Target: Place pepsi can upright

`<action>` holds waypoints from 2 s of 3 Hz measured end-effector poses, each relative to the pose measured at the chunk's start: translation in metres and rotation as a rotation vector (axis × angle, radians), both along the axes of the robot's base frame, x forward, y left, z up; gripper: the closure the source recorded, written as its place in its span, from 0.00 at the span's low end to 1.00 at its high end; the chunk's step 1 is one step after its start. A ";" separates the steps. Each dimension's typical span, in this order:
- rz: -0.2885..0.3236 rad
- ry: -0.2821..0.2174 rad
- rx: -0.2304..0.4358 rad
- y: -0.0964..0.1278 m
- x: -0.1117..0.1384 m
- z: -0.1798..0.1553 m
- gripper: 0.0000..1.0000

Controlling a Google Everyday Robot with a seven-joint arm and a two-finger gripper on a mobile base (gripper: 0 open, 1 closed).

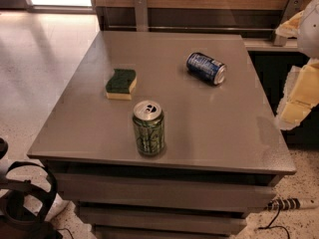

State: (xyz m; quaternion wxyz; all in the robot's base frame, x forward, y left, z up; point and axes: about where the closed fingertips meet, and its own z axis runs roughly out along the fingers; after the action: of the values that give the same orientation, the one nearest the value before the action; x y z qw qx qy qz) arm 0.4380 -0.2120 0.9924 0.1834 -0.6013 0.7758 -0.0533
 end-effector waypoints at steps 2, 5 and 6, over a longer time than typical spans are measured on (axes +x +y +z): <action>-0.017 -0.008 0.033 -0.007 0.020 0.008 0.00; -0.342 0.059 0.129 -0.009 0.137 0.023 0.00; -0.440 0.067 0.144 0.005 0.166 0.011 0.00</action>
Offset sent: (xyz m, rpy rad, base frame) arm 0.0683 -0.0262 0.0215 0.1123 -0.0080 -0.0600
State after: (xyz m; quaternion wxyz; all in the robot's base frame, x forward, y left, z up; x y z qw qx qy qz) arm 0.6038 -0.2069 1.0031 0.1838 -0.4044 0.8958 -0.0167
